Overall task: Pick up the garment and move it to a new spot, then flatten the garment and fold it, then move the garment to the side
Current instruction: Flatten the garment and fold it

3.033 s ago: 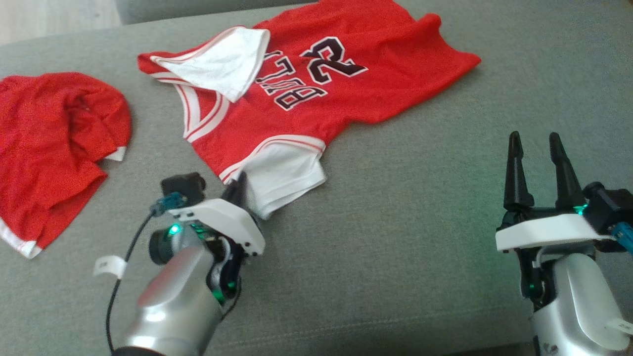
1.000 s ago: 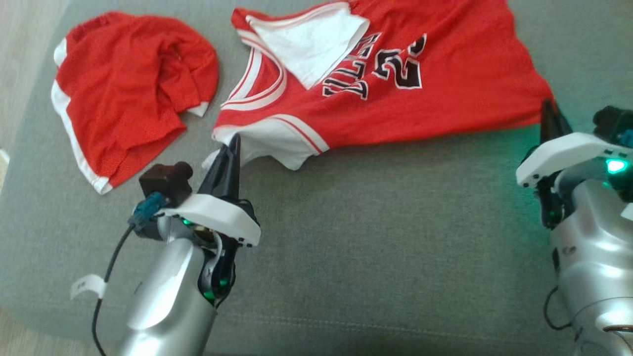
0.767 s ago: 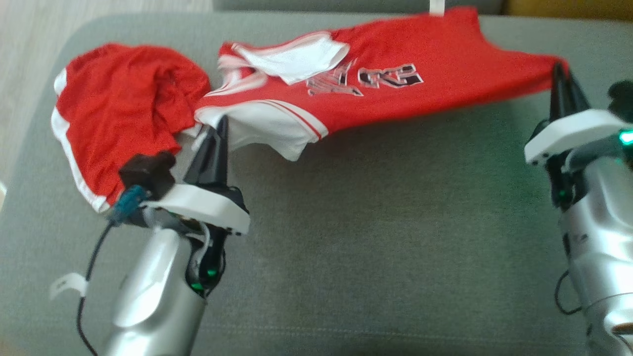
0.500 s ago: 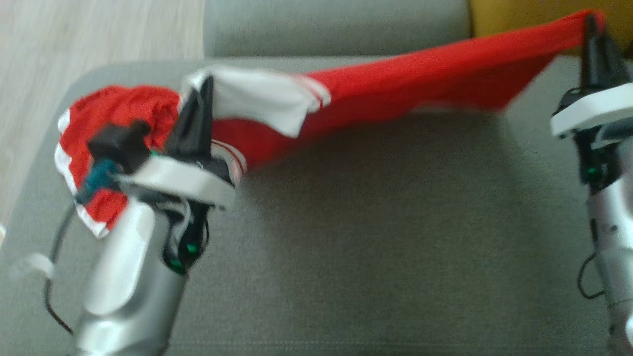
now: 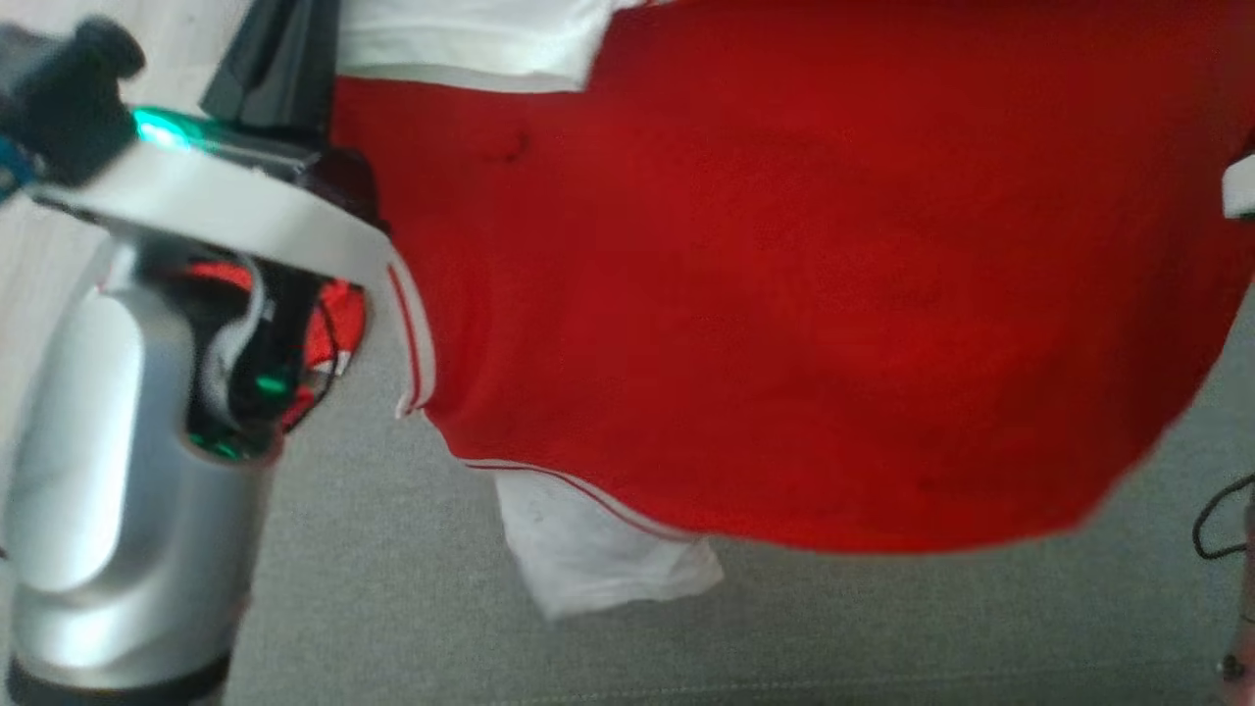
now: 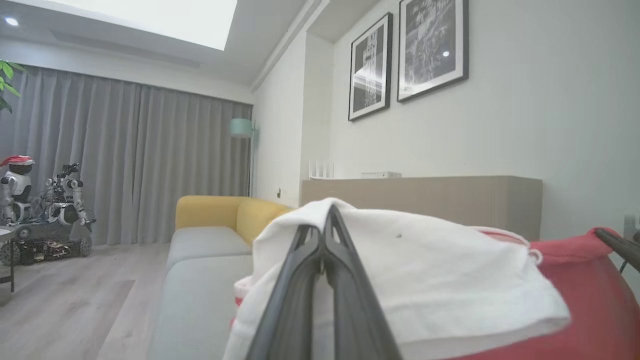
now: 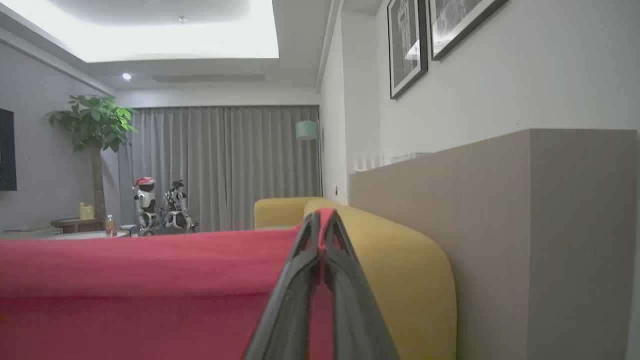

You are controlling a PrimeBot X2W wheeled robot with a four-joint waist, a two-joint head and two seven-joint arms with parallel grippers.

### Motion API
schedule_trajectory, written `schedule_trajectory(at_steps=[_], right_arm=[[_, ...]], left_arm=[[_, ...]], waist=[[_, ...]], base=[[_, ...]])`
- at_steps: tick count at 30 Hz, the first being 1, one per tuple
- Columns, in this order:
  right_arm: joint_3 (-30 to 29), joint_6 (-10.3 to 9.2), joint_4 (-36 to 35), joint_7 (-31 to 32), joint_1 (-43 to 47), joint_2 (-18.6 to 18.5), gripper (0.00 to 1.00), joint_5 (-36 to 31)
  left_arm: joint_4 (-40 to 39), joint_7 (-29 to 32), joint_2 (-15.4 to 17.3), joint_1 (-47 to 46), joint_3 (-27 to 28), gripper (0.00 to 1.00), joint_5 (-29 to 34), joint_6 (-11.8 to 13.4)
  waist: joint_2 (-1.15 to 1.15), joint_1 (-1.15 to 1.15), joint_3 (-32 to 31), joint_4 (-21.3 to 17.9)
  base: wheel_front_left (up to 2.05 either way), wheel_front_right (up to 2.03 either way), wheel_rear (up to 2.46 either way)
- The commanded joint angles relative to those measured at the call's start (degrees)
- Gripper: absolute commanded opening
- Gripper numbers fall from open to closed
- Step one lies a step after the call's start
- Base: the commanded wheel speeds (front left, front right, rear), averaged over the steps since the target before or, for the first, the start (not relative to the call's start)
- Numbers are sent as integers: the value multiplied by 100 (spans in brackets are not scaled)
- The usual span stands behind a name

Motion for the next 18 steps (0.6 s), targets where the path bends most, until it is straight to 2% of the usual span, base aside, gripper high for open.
schedule_trajectory(at_steps=[1, 6, 9, 10, 14, 18], right_arm=[[90, -4, -294, 170, -234, 36, 0, -87], [117, -4, -278, 588, -849, 168, 0, 59], [167, -4, 74, 560, -1716, 118, 0, 60], [167, -4, 74, 560, -1716, 118, 0, 60], [404, -4, 1018, 136, -3143, 46, 0, -65], [244, -4, 2076, -686, -4540, 54, 0, -98]], left_arm=[[-124, 151, 224, -456, 273, 0, -50, 48], [318, 640, 151, -1250, 331, 0, -384, 20], [814, 731, 50, -2138, 407, 0, -475, 28], [814, 731, 50, -2138, 407, 0, -475, 28], [1804, 464, 102, -3490, 450, 0, -244, -51], [2868, -160, 13, -4796, 592, 0, -112, -51]], waist=[[0, 0, 137, -18], [0, 0, 908, -28], [0, 0, 1633, -18], [0, 0, 1633, -18], [0, 0, 2389, -67], [0, 0, 2835, 4]], base=[[0, 0, 0], [0, 0, 0], [0, 0, 0], [0, 0, 0], [0, 0, 0], [0, 0, 0]])
